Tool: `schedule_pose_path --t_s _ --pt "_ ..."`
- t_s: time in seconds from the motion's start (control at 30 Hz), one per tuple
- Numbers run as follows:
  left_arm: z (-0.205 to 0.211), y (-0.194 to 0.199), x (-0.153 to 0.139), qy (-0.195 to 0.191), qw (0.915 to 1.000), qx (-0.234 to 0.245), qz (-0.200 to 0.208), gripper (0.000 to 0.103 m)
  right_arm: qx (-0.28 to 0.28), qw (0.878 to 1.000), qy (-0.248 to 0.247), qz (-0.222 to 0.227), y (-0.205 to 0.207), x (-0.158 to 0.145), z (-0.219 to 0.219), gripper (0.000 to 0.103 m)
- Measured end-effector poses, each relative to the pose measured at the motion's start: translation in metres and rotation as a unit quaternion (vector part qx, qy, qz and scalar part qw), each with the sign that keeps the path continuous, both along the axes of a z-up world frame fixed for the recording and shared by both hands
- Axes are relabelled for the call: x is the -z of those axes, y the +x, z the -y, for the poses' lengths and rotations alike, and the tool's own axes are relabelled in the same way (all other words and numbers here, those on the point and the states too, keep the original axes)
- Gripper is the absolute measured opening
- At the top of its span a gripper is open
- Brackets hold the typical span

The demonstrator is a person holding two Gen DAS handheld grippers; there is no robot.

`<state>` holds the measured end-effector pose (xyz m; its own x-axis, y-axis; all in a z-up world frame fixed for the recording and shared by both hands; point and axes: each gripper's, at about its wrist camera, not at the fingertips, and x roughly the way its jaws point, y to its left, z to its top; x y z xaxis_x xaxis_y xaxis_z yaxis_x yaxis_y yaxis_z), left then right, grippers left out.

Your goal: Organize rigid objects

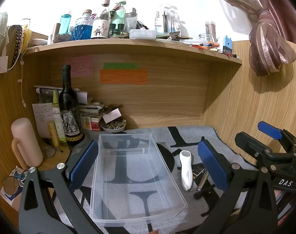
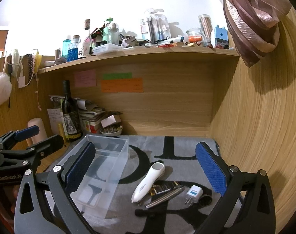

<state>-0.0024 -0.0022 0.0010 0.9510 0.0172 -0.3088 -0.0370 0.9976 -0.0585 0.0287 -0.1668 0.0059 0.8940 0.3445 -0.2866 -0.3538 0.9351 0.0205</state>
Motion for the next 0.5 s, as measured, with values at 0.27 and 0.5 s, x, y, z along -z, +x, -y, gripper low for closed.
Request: schedule_pose_path --t_s 0.27,0.5 --pt "0.0 0.0001 -0.0002 -0.001 1.0 0.0 0.0 0.103 0.0 1.0 -0.001 0.002 -0.0005 0.0002 -0.0009 0.103" --pt "-0.0007 0.0 -0.0003 -0.001 1.0 0.0 0.0 0.103 0.0 1.0 -0.001 0.002 -0.0007 -0.0002 -0.001 0.103"
